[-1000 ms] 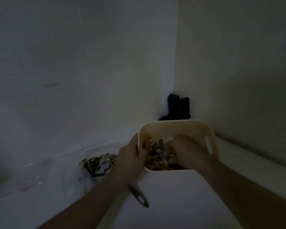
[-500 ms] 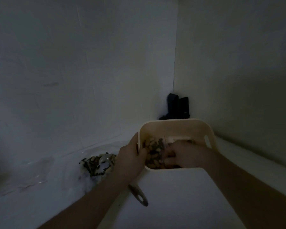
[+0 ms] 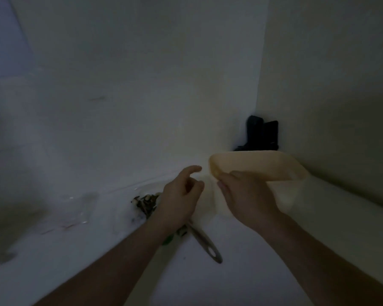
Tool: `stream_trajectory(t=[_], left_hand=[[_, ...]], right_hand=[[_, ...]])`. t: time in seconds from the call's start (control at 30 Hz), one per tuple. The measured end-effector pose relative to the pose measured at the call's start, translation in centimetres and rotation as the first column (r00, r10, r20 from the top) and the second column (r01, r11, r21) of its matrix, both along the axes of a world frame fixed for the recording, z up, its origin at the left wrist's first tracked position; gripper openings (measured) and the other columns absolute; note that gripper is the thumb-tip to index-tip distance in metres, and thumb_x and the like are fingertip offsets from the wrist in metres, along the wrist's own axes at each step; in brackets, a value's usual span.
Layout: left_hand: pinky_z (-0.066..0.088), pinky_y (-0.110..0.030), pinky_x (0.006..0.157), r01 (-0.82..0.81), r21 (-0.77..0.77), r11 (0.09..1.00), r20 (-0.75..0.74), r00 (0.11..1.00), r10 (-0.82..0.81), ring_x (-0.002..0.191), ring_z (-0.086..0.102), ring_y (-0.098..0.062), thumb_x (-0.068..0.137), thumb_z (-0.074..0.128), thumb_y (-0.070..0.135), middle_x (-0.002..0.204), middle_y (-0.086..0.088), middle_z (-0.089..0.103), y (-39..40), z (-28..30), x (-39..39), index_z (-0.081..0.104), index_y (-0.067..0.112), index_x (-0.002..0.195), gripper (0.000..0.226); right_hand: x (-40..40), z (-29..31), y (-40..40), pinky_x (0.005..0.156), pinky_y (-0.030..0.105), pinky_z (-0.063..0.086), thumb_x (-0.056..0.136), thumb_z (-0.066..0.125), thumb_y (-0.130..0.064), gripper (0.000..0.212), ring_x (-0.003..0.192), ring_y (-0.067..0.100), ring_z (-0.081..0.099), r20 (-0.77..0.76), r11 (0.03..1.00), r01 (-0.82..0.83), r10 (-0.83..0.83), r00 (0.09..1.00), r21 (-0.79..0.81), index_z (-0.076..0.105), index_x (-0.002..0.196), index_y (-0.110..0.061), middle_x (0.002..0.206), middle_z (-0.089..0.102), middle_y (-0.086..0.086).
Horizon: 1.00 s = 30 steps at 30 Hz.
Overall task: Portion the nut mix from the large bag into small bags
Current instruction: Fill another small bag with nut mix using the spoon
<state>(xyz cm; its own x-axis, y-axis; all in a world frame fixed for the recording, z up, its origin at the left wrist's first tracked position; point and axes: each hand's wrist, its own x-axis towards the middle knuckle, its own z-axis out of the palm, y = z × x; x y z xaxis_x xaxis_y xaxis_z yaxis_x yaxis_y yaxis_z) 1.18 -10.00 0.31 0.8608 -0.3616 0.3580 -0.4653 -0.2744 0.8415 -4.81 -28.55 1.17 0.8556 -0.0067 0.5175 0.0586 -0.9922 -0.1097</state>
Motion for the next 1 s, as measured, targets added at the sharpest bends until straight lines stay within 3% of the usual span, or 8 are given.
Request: stream_trajectory(t=[0.2, 0.27, 0.33, 0.47, 0.67, 0.8, 0.9, 1.0], left_hand=[[0.051, -0.040, 0.083, -0.248, 0.621, 0.744, 0.465, 0.880, -0.094, 0.089, 0.060, -0.025, 0.091, 0.053, 0.043, 0.095, 0.003, 0.070, 8.8, -2.4, 1.3, 0.077, 0.030, 0.101, 0.029], [0.051, -0.040, 0.083, -0.330, 0.633, 0.700, 0.510, 0.859, -0.057, 0.089, 0.060, -0.027, 0.088, 0.056, 0.051, 0.097, 0.005, 0.072, 11.1, -3.4, 1.3, 0.078, 0.034, 0.100, 0.030], [0.051, -0.039, 0.089, -0.359, 0.635, 0.684, 0.515, 0.857, -0.028, 0.100, 0.064, -0.027, 0.090, 0.057, 0.060, 0.110, 0.005, 0.073, 12.6, -4.3, 0.9, 0.077, 0.039, 0.108, 0.035], [0.050, -0.050, 0.099, -0.338, 0.711, 0.616, 0.448, 0.894, -0.027, 0.116, 0.062, -0.037, 0.093, 0.049, 0.061, 0.133, -0.007, 0.065, 14.4, -7.0, 0.5, 0.063, 0.037, 0.135, 0.050], [0.044, -0.037, 0.107, -0.324, 0.482, 0.814, 0.486, 0.872, 0.059, 0.122, 0.054, -0.020, 0.107, 0.046, 0.037, 0.134, -0.001, 0.066, 18.8, -7.1, 1.3, 0.065, 0.025, 0.138, 0.038], [0.043, -0.047, 0.102, -0.658, 0.508, 0.556, 0.521, 0.749, 0.409, 0.120, 0.050, -0.029, 0.080, 0.066, 0.018, 0.126, 0.000, 0.068, 24.1, -6.2, 4.0, 0.069, 0.028, 0.122, 0.044], [0.043, -0.048, 0.092, -0.674, 0.638, 0.372, 0.553, 0.738, 0.388, 0.112, 0.055, -0.034, 0.071, 0.061, 0.025, 0.118, -0.001, 0.071, 27.1, -6.7, 5.6, 0.074, 0.029, 0.115, 0.046], [0.042, -0.044, 0.085, -0.732, 0.597, 0.328, 0.669, 0.680, 0.300, 0.098, 0.058, -0.030, 0.081, 0.059, 0.031, 0.100, 0.005, 0.075, 27.9, -7.2, 6.2, 0.082, 0.032, 0.092, 0.025]], right_hand=[[0.7, -0.7, 2.5, 0.082, 0.044, 0.050, 0.095, 0.058, -0.025, 0.025, 0.095, 0.030, 0.058, 0.230, 0.997, -0.033, 0.016, 0.973, 0.073, 0.070, 0.116, -0.018, 0.110, 0.062, 0.005], [1.1, -1.0, 5.5, 0.088, 0.038, 0.050, 0.094, 0.063, -0.015, 0.024, 0.102, 0.024, 0.057, 0.294, 0.968, -0.232, 0.197, 0.935, 0.091, 0.070, 0.117, -0.014, 0.115, 0.061, 0.003], [2.1, -1.8, 8.3, 0.095, 0.034, 0.050, 0.097, 0.059, -0.021, 0.028, 0.111, 0.019, 0.056, 0.161, 0.925, -0.345, 0.320, 0.934, 0.161, 0.068, 0.123, -0.015, 0.124, 0.060, 0.000], [5.0, -4.3, 10.5, 0.109, 0.035, 0.044, 0.096, 0.050, -0.058, 0.061, 0.132, 0.021, 0.049, -0.261, 0.941, -0.197, 0.271, 0.927, 0.276, 0.049, 0.147, -0.023, 0.144, 0.049, -0.002], [6.3, -6.1, 11.5, 0.099, 0.037, 0.049, 0.090, 0.044, -0.070, 0.064, 0.123, 0.023, 0.056, -0.298, 0.935, -0.127, 0.231, 0.926, 0.330, 0.053, 0.138, -0.028, 0.138, 0.057, 0.000], [6.5, -6.1, 12.0, 0.108, 0.037, 0.043, 0.095, 0.055, -0.055, 0.062, 0.132, 0.025, 0.050, -0.226, 0.921, -0.110, 0.205, 0.952, 0.374, 0.051, 0.148, -0.022, 0.148, 0.051, 0.002], [6.5, -6.2, 12.3, 0.106, 0.038, 0.046, 0.095, 0.055, -0.057, 0.059, 0.129, 0.024, 0.051, -0.202, 0.925, -0.121, 0.204, 0.958, 0.360, 0.052, 0.146, -0.025, 0.146, 0.051, -0.001], [6.4, -6.4, 12.5, 0.105, 0.038, 0.047, 0.095, 0.051, -0.059, 0.061, 0.128, 0.022, 0.051, -0.214, 0.929, -0.118, 0.203, 0.956, 0.352, 0.051, 0.146, -0.026, 0.145, 0.050, -0.002]])
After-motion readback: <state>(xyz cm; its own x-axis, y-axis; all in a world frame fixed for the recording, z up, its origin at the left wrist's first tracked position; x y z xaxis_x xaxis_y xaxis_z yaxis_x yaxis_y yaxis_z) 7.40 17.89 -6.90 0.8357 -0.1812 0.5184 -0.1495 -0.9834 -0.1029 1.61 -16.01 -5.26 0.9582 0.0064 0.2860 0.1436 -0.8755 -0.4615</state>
